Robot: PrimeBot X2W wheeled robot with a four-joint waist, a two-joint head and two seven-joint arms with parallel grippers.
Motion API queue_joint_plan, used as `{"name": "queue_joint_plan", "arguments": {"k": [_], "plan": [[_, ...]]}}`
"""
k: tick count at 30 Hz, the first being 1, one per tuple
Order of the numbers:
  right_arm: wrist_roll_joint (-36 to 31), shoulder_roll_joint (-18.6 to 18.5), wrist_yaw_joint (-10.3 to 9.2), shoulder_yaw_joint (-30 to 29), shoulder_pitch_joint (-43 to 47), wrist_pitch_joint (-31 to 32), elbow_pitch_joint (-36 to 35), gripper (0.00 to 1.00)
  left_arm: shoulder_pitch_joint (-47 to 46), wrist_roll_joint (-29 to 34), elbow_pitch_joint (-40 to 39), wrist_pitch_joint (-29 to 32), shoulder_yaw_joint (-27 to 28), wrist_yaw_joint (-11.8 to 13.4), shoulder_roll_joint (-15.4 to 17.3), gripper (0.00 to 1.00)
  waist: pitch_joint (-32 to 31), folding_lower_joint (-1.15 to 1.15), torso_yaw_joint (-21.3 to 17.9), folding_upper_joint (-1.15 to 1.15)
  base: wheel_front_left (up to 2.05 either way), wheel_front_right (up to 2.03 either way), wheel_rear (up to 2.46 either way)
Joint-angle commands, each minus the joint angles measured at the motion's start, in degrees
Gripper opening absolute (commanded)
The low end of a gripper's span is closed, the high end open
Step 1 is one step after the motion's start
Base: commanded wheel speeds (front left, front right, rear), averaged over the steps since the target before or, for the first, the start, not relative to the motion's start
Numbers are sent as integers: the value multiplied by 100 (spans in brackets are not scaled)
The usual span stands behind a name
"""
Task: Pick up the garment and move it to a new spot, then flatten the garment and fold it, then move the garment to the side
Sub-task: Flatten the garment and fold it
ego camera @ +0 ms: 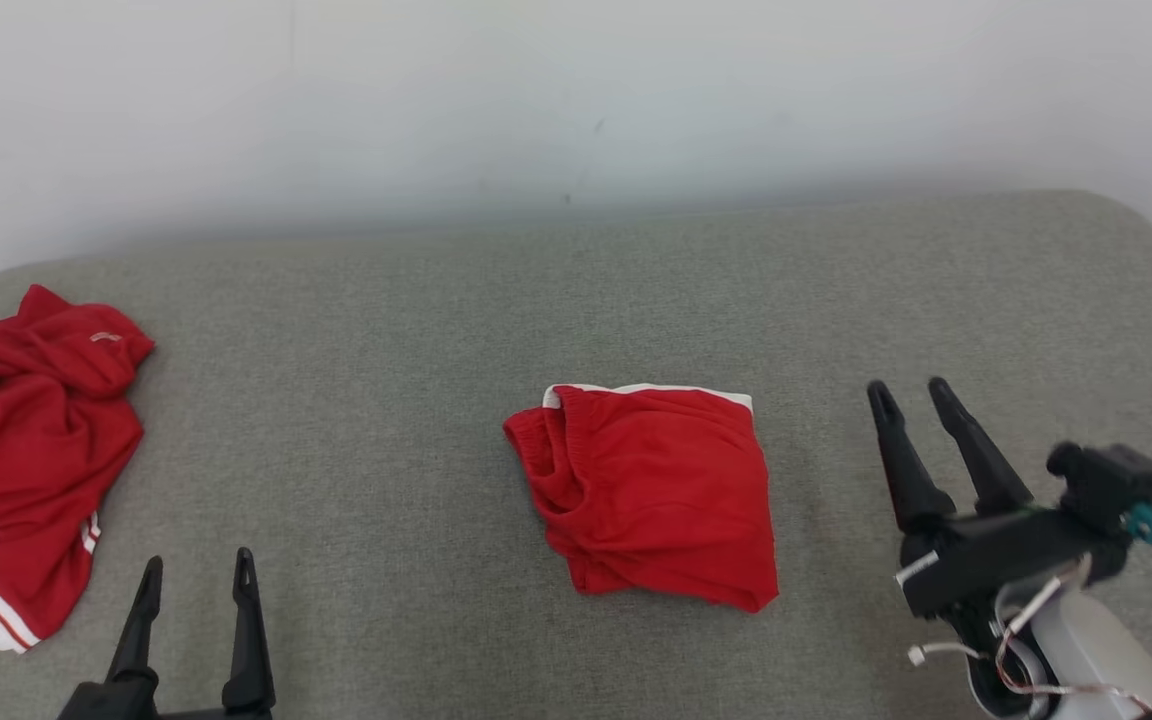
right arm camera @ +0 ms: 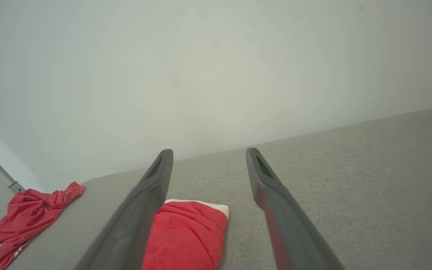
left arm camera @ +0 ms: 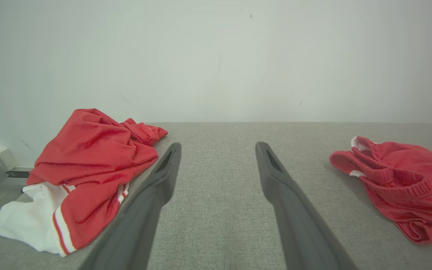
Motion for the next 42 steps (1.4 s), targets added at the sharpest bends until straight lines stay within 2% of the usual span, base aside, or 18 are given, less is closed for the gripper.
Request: {"name": "queue_joint_plan", "arguments": {"k": [1,6,19,30,42], "plan": [[-116,12,-16,-89,190,-90,-68,100,78,30,-38,-17,13,31,5,100,-36,0,-49,0,0,0,0],[-437,179,-16,-487,786,-268,-372,100,132,38,-72,-17,54,36,-4,100,-92,0,-75,0,0,0,0],[-1809,1035,-16,-1461,2032,-330,-1432,100,340,109,-161,-17,107,23,-14,100,-273,0,0,0,0,0,0],[-2103,1293,-16,-1427,2132,-331,-1440,100,339,138,-91,-17,-8,17,-24,100,-330,0,72,0,0,0,0],[-2182,1285,-16,-1361,2068,-332,-1279,100,323,243,-29,-17,-67,7,-5,100,-340,0,134,0,0,0,0]]}}
